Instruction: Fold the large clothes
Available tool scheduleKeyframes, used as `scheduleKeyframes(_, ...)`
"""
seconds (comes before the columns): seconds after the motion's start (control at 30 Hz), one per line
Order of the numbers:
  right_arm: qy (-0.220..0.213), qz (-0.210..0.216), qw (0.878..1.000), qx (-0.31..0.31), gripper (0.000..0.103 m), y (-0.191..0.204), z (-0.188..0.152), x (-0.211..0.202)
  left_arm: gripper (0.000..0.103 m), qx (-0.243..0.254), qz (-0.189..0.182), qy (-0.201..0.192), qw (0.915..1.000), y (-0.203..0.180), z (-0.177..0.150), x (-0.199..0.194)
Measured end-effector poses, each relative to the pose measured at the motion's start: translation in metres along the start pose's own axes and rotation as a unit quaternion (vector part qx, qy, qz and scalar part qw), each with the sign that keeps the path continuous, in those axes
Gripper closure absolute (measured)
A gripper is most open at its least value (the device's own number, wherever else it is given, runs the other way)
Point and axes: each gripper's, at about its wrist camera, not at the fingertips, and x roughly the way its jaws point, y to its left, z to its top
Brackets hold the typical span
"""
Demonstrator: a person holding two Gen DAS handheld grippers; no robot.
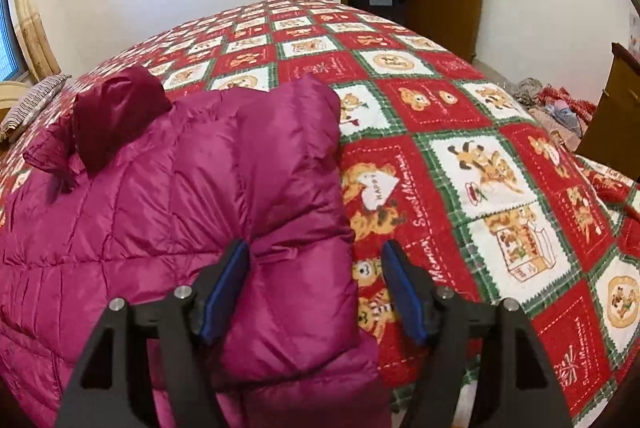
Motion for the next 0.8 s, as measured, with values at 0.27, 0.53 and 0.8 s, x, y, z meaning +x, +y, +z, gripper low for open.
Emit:
scheduleKeyframes(0.27,-0.005,-0.009,1.000,-0.002,0.030,0.002,0.000,-0.003,0.001,-0.188,0.090,0.011,0.9780,0.142,0.016,0.013)
scheduleKeyframes(0.53,-0.005,-0.019,1.000,-0.005,0.027,0.001,-0.001,-0.003,0.001,-0.263,0.086,-0.005,0.9610,0.157,0.023,0.026)
scheduleKeyframes(0.8,-0.005,-0.017,1.000,-0.005,0.027,0.001,-0.001,-0.004,0.053,-0.261,0.100,-0.037,0.9595,0.155,0.027,0.035)
